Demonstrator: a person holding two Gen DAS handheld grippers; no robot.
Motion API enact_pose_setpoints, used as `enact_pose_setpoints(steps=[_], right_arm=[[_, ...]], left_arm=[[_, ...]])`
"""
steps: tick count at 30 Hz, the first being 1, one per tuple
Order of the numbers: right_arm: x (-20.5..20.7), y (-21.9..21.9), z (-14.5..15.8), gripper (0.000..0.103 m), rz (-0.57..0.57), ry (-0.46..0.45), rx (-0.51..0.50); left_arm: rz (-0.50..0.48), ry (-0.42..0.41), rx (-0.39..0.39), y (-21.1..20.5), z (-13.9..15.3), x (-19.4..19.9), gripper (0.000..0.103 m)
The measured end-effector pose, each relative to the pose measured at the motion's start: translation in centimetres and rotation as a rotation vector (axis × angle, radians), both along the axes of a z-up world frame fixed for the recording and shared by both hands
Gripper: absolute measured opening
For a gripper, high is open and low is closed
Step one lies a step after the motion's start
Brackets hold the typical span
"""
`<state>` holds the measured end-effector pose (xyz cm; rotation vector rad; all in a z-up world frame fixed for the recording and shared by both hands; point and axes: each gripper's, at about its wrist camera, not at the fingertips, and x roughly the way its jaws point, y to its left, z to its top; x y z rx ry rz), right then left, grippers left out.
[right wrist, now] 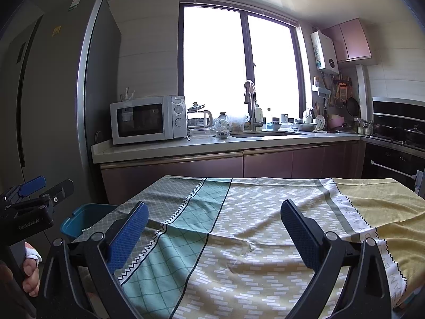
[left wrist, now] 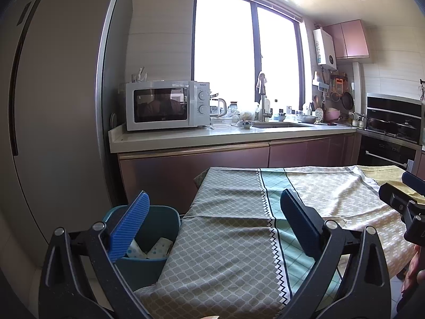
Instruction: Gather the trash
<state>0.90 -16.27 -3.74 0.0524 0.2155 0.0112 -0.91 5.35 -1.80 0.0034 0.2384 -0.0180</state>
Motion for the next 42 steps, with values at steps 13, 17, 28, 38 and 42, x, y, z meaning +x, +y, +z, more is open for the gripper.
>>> enact_pose_setpoints(steps=[13, 17, 28, 38, 42], right_arm=[[-0.04, -0.06, 0.02, 0.096, 0.001, -0.001, 0.000], [-0.03, -0.07, 0.00, 0.096, 0.001, -0.001, -0.001], [0.03, -0.20, -0.01, 0.096, 0.003, -0.001, 0.000], [-0.14, -0.04, 0.04, 0.096, -0.003, 0.000, 0.002], [-0.23, 0.05, 0.04, 0.096, -0.008, 0.003, 0.003]], left_arm=[[0.001, -0.003, 0.000, -0.11, -0.09, -0.11, 0.097], [0.003, -0.004, -0.001, -0.09, -0.09, -0.16, 0.097], [0.007, -0.009, 0.001, -0.05, 0.07, -0.42, 0.097], [0.007, -0.009, 0.000, -0.05, 0.09, -0.41, 0.097], [0.008, -0.009, 0.000, -0.05, 0.09, -0.41, 0.097]])
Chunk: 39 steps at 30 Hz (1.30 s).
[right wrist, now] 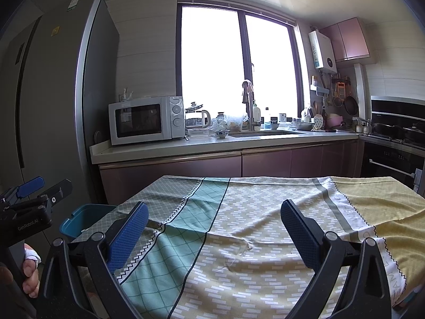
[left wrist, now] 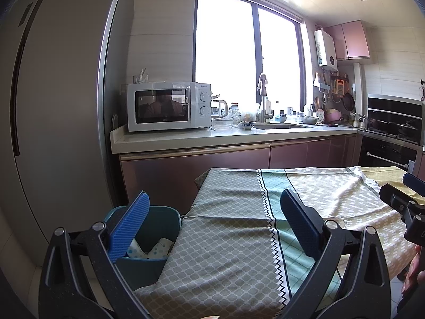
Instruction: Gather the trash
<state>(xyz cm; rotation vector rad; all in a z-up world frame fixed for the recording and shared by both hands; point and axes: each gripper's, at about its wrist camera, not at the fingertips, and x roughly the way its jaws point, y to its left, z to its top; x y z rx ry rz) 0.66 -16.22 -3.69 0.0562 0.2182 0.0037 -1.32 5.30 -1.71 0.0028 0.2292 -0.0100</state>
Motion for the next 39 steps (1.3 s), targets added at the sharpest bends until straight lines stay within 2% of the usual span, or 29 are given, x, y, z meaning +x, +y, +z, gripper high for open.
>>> enact_pose_setpoints(steps=[39], right_arm=[[0.10, 0.33, -0.24, 0.096, -0.019, 0.002, 0.010]], left_arm=[[-0.002, 0.002, 0.001, 0.00, 0.07, 0.08, 0.097]])
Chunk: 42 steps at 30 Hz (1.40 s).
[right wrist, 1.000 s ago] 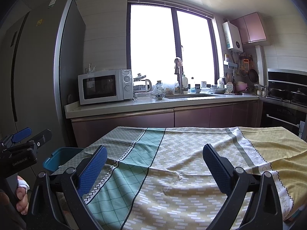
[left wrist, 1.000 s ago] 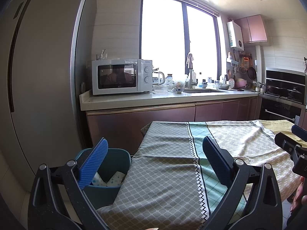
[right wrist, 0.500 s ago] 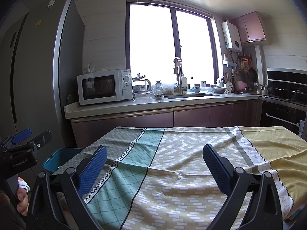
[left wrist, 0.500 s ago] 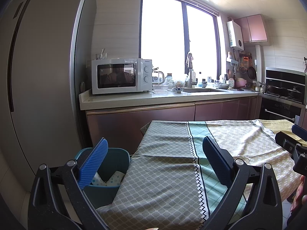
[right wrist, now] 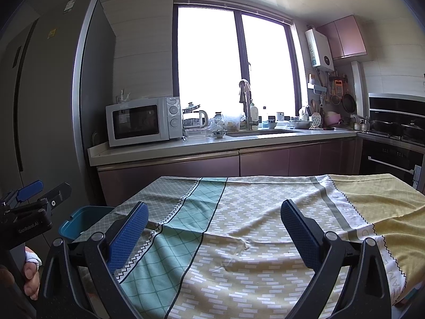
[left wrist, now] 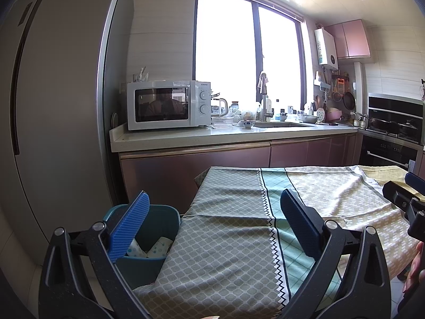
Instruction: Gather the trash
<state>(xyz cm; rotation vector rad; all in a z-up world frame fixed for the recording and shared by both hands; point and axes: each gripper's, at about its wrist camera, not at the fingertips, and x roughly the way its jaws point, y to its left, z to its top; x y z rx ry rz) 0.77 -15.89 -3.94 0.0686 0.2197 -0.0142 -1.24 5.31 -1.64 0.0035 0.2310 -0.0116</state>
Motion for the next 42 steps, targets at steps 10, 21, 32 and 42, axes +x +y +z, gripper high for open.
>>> enact_pose_setpoints(steps=[10, 21, 32, 42], right_arm=[[-0.27, 0.19, 0.23, 0.096, -0.009, -0.005, 0.001], [-0.29, 0.19, 0.20, 0.096, -0.009, -0.005, 0.001], [-0.20, 0.30, 0.23, 0.096, -0.012, -0.005, 0.000], [-0.28, 0.47, 0.19, 0.096, -0.019, -0.001, 0.002]], left_arm=[[-0.002, 0.000, 0.000, -0.04, -0.06, 0.03, 0.097], [-0.002, 0.001, 0.000, -0.10, -0.11, 0.05, 0.097], [-0.002, 0.003, 0.000, -0.23, -0.37, 0.10, 0.097], [-0.004, 0.007, 0.000, -0.39, -0.69, 0.10, 0.097]])
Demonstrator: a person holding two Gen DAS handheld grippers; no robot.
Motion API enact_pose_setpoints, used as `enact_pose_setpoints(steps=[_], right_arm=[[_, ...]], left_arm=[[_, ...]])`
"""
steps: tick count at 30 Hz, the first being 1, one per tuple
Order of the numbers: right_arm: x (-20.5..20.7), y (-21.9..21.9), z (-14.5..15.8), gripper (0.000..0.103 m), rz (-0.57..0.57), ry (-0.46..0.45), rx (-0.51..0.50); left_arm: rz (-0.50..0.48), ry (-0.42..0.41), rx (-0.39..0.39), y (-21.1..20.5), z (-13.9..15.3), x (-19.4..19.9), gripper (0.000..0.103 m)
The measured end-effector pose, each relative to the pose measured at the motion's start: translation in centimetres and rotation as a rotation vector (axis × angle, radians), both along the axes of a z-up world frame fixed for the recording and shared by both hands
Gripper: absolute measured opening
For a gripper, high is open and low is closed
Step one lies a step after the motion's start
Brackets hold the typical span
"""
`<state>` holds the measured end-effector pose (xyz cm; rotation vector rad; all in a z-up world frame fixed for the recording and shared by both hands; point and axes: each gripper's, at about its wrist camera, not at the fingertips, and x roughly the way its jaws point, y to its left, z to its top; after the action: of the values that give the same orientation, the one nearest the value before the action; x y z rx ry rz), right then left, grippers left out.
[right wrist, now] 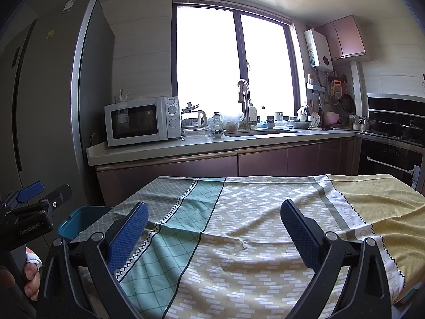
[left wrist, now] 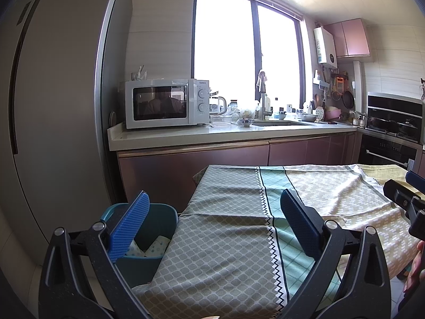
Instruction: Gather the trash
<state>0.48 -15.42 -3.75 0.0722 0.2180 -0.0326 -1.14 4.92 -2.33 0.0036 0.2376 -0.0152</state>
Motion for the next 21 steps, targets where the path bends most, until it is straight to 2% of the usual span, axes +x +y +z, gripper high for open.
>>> enact_pose_setpoints(steps=[21], right_arm=[[-0.14, 0.14, -0.10, 0.096, -0.006, -0.001, -0.001]], left_arm=[[0.000, 0.004, 0.000, -0.14, -0.34, 0.21, 0.097]])
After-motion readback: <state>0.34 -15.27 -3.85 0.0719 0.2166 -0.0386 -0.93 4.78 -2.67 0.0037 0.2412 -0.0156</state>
